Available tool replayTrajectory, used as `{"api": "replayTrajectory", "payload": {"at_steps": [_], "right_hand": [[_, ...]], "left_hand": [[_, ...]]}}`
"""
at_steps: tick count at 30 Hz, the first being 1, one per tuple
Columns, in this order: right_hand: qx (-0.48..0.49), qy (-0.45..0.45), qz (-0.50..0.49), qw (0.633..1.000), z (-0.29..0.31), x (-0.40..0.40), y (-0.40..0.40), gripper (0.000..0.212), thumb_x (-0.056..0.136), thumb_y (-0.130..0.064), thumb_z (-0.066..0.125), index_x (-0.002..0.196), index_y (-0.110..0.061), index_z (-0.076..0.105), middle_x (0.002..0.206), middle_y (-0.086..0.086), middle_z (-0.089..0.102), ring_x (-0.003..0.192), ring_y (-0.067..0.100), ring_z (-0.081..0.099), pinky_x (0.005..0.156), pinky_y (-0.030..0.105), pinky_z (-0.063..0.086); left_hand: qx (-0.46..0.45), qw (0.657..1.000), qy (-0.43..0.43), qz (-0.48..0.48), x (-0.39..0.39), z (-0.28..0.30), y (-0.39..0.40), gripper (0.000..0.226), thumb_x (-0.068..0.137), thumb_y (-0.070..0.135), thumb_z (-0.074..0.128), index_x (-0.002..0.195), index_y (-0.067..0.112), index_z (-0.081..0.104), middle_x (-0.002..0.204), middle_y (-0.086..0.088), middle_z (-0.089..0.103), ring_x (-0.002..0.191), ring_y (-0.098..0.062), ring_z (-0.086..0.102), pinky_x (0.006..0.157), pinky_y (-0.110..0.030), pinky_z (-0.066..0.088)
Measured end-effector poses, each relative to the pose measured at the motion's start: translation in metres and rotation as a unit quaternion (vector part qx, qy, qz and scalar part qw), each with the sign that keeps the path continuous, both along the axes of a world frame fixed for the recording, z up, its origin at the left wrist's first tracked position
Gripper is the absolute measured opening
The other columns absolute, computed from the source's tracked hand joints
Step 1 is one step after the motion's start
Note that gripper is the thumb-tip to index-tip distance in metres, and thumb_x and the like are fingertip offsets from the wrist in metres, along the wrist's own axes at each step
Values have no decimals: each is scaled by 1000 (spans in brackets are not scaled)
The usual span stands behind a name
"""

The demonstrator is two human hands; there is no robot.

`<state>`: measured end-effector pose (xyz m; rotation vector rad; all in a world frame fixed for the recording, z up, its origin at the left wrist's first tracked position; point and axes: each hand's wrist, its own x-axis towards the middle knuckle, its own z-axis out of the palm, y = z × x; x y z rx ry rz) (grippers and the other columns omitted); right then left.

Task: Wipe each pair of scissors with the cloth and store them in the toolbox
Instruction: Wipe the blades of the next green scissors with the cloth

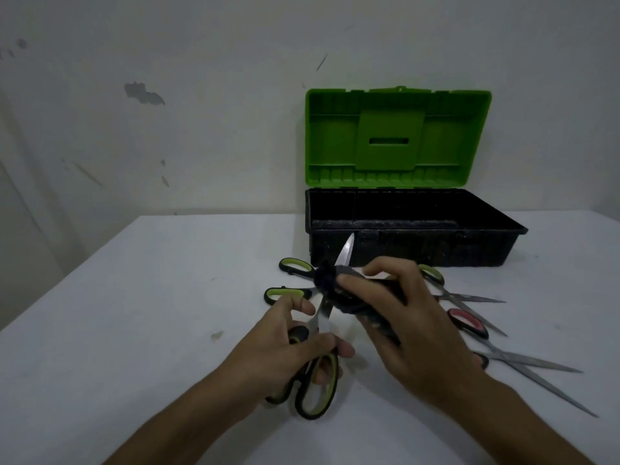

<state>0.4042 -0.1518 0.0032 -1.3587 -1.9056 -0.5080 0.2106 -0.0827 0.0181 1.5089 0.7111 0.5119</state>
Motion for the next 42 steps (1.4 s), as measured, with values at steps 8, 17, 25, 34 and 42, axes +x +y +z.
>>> {"api": "replayTrajectory", "payload": {"at_steps": [8, 17, 25, 34, 42], "right_hand": [[82, -112, -34, 990, -4, 11, 9, 47, 93, -1, 47, 131, -27, 57, 128, 8, 49, 93, 31, 55, 75, 42, 49], [83, 9, -131, 988, 4, 42, 4, 54, 88, 6, 56, 137, -16, 55, 126, 16, 53, 100, 33, 51, 86, 37, 46], [15, -125, 39, 991, -4, 8, 6, 45, 92, 0, 48, 126, -25, 66, 129, 6, 52, 90, 30, 55, 75, 39, 47], [49, -101, -45, 993, 5, 28, 22, 52, 84, 12, 53, 123, -18, 68, 124, 9, 62, 86, 32, 52, 72, 37, 47], [2, -20, -191, 981, 35, 103, 59, 55, 83, 11, 57, 132, -13, 61, 116, 12, 58, 88, 33, 46, 73, 44, 49]], "left_hand": [[22, 998, 8, -59, -5, 14, -6, 30, 95, 7, 58, 106, 19, 33, 82, -13, 75, 61, -23, 67, 54, -25, 49], [0, 995, 35, -93, -4, 14, -4, 38, 94, 8, 61, 105, 26, 29, 89, -16, 76, 68, -29, 70, 57, -27, 49], [25, 999, 13, -46, -8, 19, -3, 44, 92, 5, 63, 122, 11, 32, 86, -17, 77, 63, -24, 70, 53, -24, 49], [60, 995, 37, -67, -12, 20, 6, 36, 94, 6, 60, 98, 21, 28, 90, -16, 76, 71, -27, 69, 57, -26, 50], [102, 994, 13, -37, 11, 51, 29, 21, 95, 9, 58, 112, 7, 47, 88, -15, 77, 78, -32, 74, 63, -30, 57]]}}
